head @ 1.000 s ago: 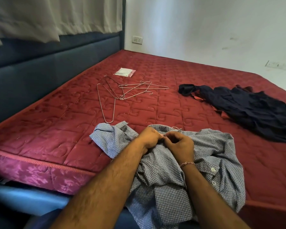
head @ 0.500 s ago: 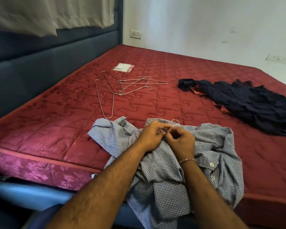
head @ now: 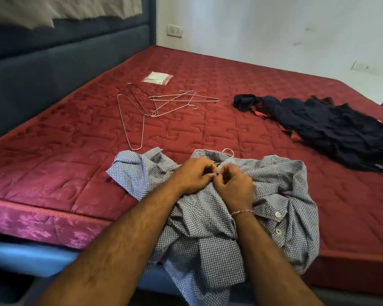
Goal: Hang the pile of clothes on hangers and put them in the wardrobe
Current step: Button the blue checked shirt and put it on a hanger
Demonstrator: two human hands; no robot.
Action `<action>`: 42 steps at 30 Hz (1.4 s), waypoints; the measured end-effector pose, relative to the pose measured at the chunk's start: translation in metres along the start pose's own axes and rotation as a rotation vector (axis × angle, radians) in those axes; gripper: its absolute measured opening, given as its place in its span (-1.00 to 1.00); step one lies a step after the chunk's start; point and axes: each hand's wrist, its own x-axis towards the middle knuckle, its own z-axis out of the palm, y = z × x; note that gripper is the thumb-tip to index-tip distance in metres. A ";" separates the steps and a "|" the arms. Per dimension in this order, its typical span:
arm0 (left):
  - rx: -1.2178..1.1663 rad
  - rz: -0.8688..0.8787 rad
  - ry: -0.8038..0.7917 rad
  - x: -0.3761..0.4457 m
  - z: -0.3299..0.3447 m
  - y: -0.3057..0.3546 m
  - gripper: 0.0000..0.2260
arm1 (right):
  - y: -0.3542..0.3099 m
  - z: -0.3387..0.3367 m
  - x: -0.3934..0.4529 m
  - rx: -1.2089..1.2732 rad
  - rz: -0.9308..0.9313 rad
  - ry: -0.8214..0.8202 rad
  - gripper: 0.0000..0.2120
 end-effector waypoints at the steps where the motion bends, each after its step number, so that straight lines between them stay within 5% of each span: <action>1: 0.068 0.017 0.020 -0.001 0.003 0.000 -0.98 | 0.000 0.002 -0.001 -0.030 -0.025 0.009 -0.92; 5: 0.201 0.062 0.172 -0.011 0.011 0.001 -0.96 | 0.002 0.003 -0.003 -0.025 -0.090 -0.018 -0.96; 9: 0.183 0.102 0.305 -0.017 0.009 0.001 -0.94 | 0.008 -0.005 0.005 0.374 0.062 -0.100 -0.83; 18: 0.128 0.202 0.349 -0.024 0.005 0.004 -0.94 | 0.011 -0.017 0.008 0.721 0.167 -0.352 -0.91; 24: 0.145 0.191 0.269 -0.027 0.006 0.008 -0.79 | 0.003 -0.009 0.003 0.406 0.182 -0.117 -0.96; 29: 0.156 0.047 0.393 -0.027 0.001 0.007 -0.78 | -0.009 -0.016 0.010 0.115 0.003 0.251 -0.88; 33: 0.147 -0.191 0.340 -0.010 -0.004 0.010 -0.82 | 0.009 -0.016 0.047 -0.333 0.136 -0.090 -0.53; 35: 0.372 -0.233 0.263 0.000 -0.005 0.011 -0.77 | 0.018 -0.013 0.053 -0.436 0.205 -0.262 -0.59; 38: 0.668 -0.228 0.141 0.007 0.000 0.014 -0.78 | 0.021 -0.016 0.043 -0.387 0.177 -0.157 -0.74; 42: 0.494 -0.177 0.111 0.004 -0.007 0.012 -0.81 | 0.024 -0.026 0.032 -0.157 0.067 0.058 -0.83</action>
